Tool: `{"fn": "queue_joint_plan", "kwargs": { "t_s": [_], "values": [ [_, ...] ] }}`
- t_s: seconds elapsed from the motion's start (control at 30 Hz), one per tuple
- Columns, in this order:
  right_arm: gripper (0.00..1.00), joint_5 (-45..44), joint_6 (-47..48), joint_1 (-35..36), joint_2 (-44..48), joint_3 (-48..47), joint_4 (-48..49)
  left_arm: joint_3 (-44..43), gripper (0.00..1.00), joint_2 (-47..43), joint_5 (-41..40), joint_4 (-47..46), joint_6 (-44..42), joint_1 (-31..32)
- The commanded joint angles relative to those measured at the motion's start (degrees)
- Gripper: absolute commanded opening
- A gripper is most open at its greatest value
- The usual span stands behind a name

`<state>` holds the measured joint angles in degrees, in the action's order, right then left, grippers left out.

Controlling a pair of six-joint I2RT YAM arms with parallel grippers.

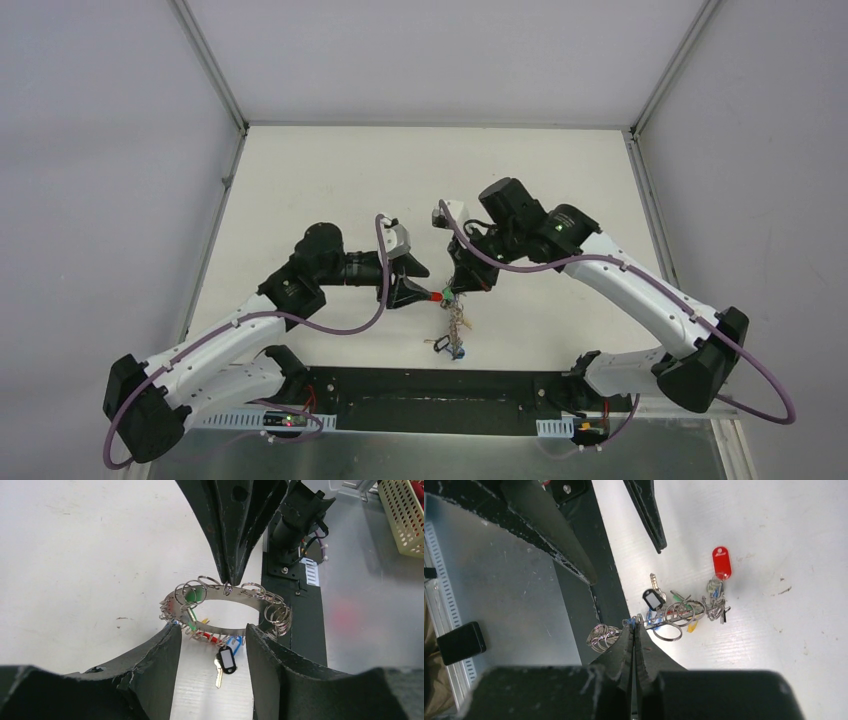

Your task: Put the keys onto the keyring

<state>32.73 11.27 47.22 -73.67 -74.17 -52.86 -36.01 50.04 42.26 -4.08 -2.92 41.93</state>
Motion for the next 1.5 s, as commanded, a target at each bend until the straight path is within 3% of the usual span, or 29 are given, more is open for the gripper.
{"fn": "queue_joint_plan", "kwargs": {
  "t_s": [0.0,0.3,0.53,0.77,1.0,1.23,1.37,1.47],
  "values": [
    [0.0,-3.7,2.9,1.4,-2.0,-5.1,-5.5,-3.3,0.51,2.2,1.7,-1.3,-2.4,1.7],
    [0.0,-6.5,3.7,3.1,-1.6,-4.3,-3.7,-1.4,0.44,6.0,2.5,-10.5,-1.2,5.3],
    [0.0,-13.2,-4.3,3.2,-0.1,-3.5,5.6,-0.9,0.49,6.2,-3.0,-11.5,1.0,6.4],
    [0.0,-20.7,-10.1,3.1,-1.5,-2.5,8.7,0.1,0.51,4.4,-9.1,-9.8,2.5,6.5],
    [0.0,-16.1,-3.0,3.1,-0.9,0.4,8.2,0.0,0.52,3.1,-13.8,-5.3,2.0,6.5],
    [0.0,-13.4,5.8,3.1,0.4,1.9,5.7,-1.3,0.5,5.5,-10.6,-3.6,0.8,6.5],
    [0.0,-16.7,3.2,3.1,0.3,2.6,7.9,-2.1,0.52,7.7,-10.8,-3.2,2.7,6.5],
    [0.0,-19.3,-2.8,3.2,-0.4,2.8,10.9,-2.1,0.59,8.8,-14.9,-3.1,10.0,6.8]
  ]
}}
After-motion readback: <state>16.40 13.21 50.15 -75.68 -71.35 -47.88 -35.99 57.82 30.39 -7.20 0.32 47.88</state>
